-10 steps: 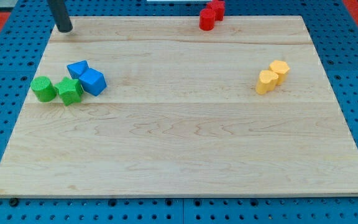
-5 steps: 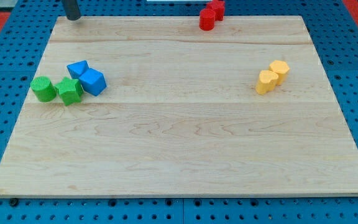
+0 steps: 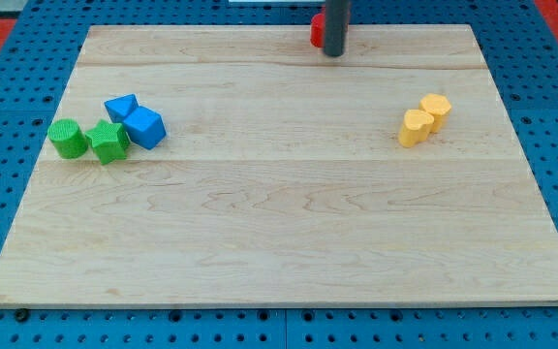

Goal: Separate the yellow hexagon from the yellow heart

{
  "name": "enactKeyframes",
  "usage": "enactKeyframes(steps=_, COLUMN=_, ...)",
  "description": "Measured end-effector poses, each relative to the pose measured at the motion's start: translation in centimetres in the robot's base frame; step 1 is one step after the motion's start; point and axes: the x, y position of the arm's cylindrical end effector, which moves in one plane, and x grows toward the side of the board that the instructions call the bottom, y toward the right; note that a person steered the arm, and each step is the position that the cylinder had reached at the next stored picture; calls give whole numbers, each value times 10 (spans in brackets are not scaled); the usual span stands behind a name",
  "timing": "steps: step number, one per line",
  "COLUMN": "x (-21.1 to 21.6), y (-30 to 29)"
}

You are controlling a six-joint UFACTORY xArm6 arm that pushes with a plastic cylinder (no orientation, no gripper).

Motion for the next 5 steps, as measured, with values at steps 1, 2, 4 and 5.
enactKeyframes(steps=1, x=-33, y=42)
enactKeyframes(steps=2, x=-33, y=42)
enactKeyframes(steps=4, x=-32, y=28)
enactKeyframes(steps=5, x=-31, y=27)
